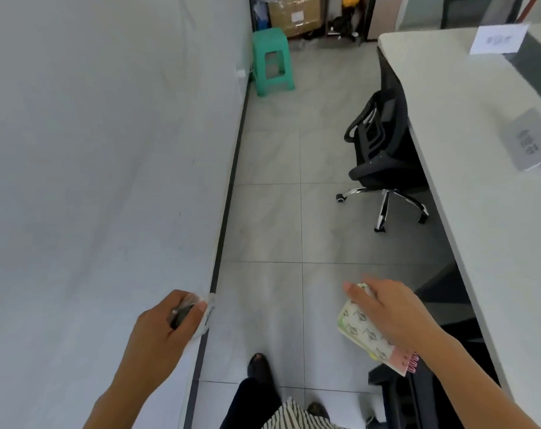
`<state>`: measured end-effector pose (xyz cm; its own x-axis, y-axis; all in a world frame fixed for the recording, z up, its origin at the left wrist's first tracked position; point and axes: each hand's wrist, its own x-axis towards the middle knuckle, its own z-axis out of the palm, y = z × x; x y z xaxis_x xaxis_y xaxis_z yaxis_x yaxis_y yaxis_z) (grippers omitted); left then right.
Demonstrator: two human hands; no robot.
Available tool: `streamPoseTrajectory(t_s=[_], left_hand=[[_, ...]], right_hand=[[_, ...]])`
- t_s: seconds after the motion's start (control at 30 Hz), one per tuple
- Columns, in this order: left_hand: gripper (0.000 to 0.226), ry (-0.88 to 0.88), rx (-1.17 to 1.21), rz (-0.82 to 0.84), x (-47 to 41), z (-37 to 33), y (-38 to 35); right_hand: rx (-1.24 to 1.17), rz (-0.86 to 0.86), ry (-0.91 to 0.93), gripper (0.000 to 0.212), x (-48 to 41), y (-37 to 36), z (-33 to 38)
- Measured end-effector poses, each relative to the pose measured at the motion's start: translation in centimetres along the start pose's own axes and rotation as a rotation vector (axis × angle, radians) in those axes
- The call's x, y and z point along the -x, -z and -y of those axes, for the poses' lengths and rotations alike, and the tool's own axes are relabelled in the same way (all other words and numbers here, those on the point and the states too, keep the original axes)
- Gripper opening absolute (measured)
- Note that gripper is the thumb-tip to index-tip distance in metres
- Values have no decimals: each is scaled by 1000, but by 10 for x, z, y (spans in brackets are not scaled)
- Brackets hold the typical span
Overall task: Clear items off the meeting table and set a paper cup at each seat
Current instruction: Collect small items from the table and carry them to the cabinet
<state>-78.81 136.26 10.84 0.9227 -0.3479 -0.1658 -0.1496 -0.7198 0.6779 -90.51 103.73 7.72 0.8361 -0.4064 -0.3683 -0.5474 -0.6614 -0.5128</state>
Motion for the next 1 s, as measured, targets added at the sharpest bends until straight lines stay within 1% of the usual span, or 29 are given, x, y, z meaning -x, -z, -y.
streamPoseTrajectory(t_s=[0.1, 0.2, 0.37, 0.43, 0.5, 0.6, 0.73, 0.83, 0.9, 1.0], left_hand=[[17, 33, 19, -37, -58, 11, 8], [17, 28, 34, -60, -134, 18, 16], [23, -25, 65, -9, -278, 6, 41], [25, -51, 68, 24, -336, -10, 53], [21, -83, 49, 50, -391, -29, 60], [21, -129, 63, 107, -465, -60, 54], [33, -145, 42, 203, -563, -91, 28], [44, -143, 21, 273, -639, -114, 10], [39, -108, 52, 292, -689, -136, 4], [33, -100, 98, 258, -760, -173, 6]], right_hand=[[41, 20, 25, 52, -60, 12, 24], [69, 2, 14, 54, -124, 23, 44], [69, -59, -76, 53, -221, 62, 83], [36, -96, -98, 52, -257, 81, 100], [9, -117, -116, 50, -290, 99, 111], [-20, -128, -147, 49, -340, 122, 117], [14, -101, -208, 56, -424, 148, 103], [-5, -111, -217, 53, -502, 178, 94], [2, -107, -214, 51, -557, 204, 94], [13, -96, -179, 53, -638, 245, 108]])
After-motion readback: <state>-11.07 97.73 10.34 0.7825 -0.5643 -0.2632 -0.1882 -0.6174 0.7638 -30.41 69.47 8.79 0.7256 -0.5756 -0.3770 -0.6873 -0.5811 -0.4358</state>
